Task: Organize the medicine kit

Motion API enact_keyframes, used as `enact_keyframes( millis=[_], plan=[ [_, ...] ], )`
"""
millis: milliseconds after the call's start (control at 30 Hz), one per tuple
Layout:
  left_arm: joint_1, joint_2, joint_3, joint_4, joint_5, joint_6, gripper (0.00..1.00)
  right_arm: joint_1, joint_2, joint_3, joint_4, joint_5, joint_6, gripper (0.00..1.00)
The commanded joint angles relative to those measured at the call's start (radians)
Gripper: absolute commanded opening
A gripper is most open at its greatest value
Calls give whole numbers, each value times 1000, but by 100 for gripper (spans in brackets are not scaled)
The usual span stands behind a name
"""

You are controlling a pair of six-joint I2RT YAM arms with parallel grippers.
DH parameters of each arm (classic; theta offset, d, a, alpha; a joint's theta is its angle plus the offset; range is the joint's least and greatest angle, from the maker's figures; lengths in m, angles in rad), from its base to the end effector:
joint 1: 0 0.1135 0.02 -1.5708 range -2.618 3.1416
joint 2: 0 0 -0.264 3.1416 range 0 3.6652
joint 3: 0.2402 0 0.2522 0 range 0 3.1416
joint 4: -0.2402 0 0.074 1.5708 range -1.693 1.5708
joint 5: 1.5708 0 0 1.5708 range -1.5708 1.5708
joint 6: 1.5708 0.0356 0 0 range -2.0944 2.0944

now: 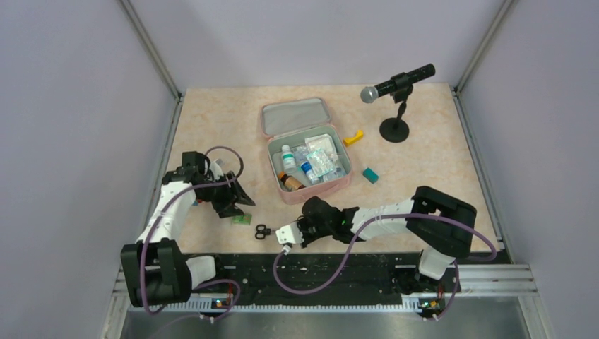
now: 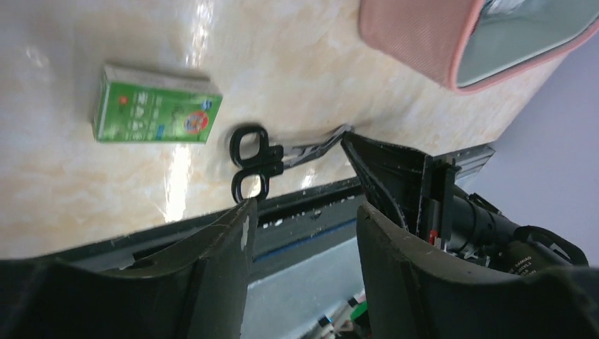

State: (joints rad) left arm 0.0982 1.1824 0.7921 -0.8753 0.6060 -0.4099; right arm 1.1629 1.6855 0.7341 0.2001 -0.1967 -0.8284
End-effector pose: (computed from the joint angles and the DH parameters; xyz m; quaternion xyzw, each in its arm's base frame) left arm 0.2014 -0.0005 0.2216 -0.1932 0.9245 -0.3139 0.0975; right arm 0.1209 0.2973 0.1368 -0.7872 0.4637 0.1548 0.3759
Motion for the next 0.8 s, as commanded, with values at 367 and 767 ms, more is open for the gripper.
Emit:
enact_keyframes(
  millis=[367,767],
  plan=[
    [18,36,-138,-154,6,-31,69,-3,15,-18,-159,-32,105,0],
    [6,51,-196,-33,28,-50,67,-22,5,-50,-134,-92,224,0]
  ],
)
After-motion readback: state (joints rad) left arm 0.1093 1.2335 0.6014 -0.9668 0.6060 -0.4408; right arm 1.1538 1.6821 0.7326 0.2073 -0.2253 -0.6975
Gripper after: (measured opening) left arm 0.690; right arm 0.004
